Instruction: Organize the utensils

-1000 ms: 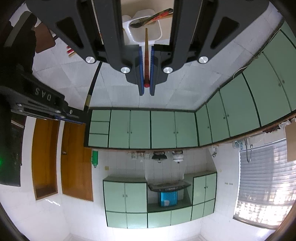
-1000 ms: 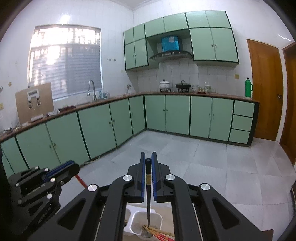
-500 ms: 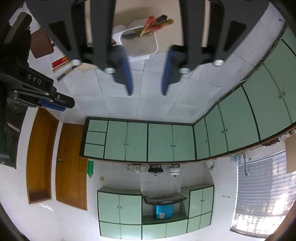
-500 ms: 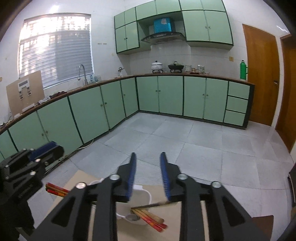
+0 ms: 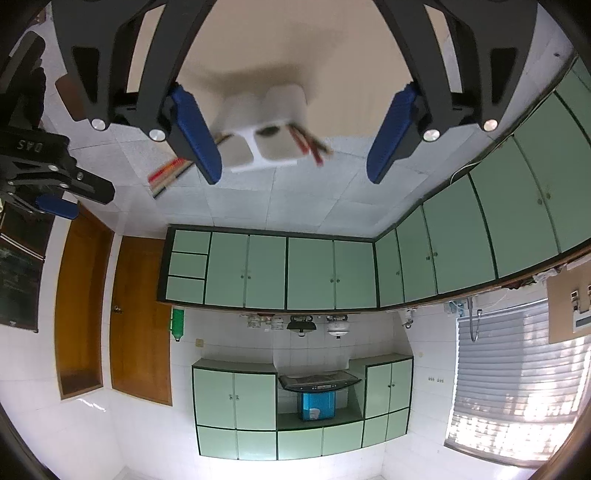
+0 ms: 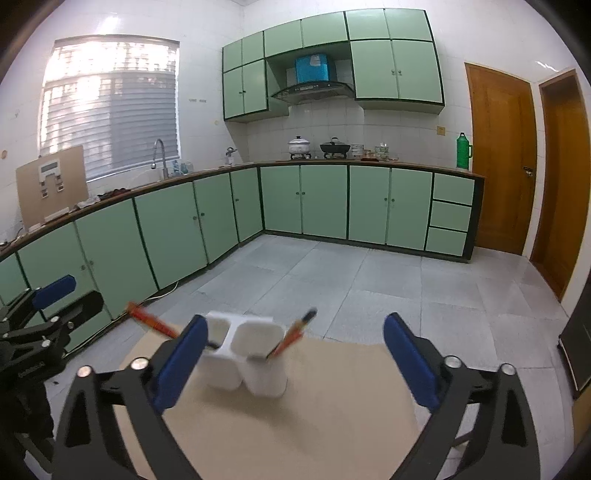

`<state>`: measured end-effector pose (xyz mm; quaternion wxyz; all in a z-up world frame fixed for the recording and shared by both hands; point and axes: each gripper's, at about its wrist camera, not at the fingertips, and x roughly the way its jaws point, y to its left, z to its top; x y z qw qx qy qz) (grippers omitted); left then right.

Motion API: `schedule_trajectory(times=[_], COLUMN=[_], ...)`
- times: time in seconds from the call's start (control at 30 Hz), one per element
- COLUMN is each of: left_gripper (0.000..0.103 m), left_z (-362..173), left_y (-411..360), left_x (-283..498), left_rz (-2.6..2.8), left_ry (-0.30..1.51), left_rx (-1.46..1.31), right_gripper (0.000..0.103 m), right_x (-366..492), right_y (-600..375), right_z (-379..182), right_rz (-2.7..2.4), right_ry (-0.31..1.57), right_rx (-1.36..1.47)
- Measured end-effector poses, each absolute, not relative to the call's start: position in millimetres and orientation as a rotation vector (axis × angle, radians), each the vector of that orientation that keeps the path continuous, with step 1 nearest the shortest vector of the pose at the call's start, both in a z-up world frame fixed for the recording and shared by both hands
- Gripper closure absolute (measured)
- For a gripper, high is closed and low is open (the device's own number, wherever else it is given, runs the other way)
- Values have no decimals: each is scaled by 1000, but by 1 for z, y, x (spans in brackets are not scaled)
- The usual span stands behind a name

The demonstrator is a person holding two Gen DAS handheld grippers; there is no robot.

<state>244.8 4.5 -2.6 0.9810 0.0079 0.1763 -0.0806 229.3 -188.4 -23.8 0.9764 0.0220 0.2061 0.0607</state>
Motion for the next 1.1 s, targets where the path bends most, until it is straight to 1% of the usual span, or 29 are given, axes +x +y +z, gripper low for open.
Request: schedule_trajectory(times=[0.13, 0.27, 0.33, 0.6, 1.1], left_gripper=[14, 11, 7, 6, 6], left_z=[-10, -15, -15, -14, -10], left_y=[8, 11, 13, 15, 19], left_x=[215, 183, 171, 130, 80], left_rz=[-166, -161, -155, -132, -131], left_ry=[359, 350, 346, 330, 330], left_rx=[-14, -17, -19, -16, -15], right_gripper=[6, 6, 6, 6, 6], right_x=[198, 169, 159, 121, 62], right_y=[-188, -186, -183, -173, -166], right_z=[-29, -37, -41, -49, -40], right_rz=[150, 167, 167, 184, 206], right_ry=[417, 423, 431, 456, 425], right_rx=[66, 85, 86, 88, 80])
